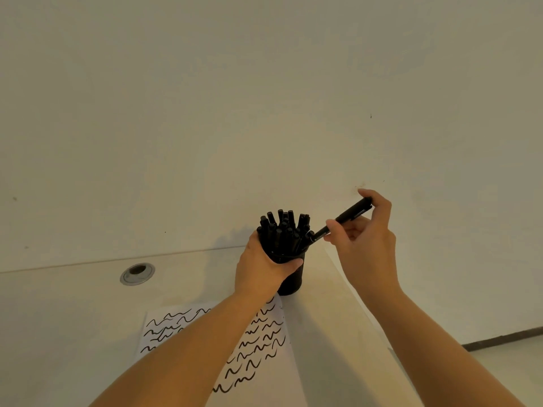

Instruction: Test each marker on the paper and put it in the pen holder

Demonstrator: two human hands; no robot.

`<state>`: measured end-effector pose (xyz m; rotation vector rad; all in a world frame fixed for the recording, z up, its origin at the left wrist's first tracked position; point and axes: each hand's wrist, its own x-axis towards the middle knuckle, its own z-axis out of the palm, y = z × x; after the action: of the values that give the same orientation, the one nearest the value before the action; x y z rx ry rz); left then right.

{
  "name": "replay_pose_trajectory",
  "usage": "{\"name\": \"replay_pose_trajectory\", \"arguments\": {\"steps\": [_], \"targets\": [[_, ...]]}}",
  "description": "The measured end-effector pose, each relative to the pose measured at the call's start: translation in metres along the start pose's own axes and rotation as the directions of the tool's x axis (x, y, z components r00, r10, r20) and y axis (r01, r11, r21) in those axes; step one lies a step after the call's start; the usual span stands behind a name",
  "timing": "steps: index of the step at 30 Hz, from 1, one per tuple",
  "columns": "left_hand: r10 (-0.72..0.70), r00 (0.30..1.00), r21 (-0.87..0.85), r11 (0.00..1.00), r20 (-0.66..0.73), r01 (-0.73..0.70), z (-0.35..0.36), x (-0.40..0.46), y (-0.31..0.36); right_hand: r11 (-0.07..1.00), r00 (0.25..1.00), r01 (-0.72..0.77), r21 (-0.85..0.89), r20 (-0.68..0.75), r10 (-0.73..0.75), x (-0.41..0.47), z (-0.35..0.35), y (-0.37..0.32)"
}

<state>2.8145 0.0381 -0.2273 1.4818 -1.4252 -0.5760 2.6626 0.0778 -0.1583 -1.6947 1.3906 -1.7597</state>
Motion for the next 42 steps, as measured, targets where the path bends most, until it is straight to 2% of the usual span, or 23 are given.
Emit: {"name": "replay_pose_trajectory", "arguments": {"steps": [7, 20, 26, 31, 36, 39, 42], "targets": [[0.007, 1.000, -0.017, 1.000, 0.013, -0.007, -0.002, 0.001, 0.000, 0.996, 0.995, 0.031, -0.082, 0.093, -0.024, 0.003, 0.016, 0.015], [-0.010, 1.000, -0.039, 0.999, 0.026, 0.011, -0.002, 0.000, 0.000, 0.977, 0.995, 0.079, -0.197, 0.083, -0.064, 0.000, 0.033, 0.033], [-0.025, 0.999, -0.027, 0.999, 0.035, 0.026, -0.002, -0.001, 0.002, 0.941, 0.985, 0.153, -0.303, 0.126, -0.120, -0.007, 0.041, 0.036], [-0.054, 0.998, -0.031, 0.998, 0.041, 0.055, -0.001, -0.003, 0.003, 0.868, 0.961, 0.239, -0.435, 0.234, -0.147, -0.013, 0.042, 0.043], [-0.058, 0.993, -0.033, 0.998, 0.098, 0.061, -0.006, -0.002, 0.005, 0.818, 0.947, 0.249, -0.519, 0.308, -0.093, -0.012, 0.035, 0.043], [-0.059, 0.987, -0.004, 0.998, 0.147, 0.061, -0.010, -0.008, 0.006, 0.806, 0.958, 0.221, -0.550, 0.275, -0.075, -0.017, 0.029, 0.038], [-0.084, 0.987, 0.021, 0.996, 0.134, 0.082, -0.024, -0.021, 0.013, 0.851, 0.977, 0.175, -0.495, 0.194, -0.088, -0.030, 0.026, 0.025]]}}
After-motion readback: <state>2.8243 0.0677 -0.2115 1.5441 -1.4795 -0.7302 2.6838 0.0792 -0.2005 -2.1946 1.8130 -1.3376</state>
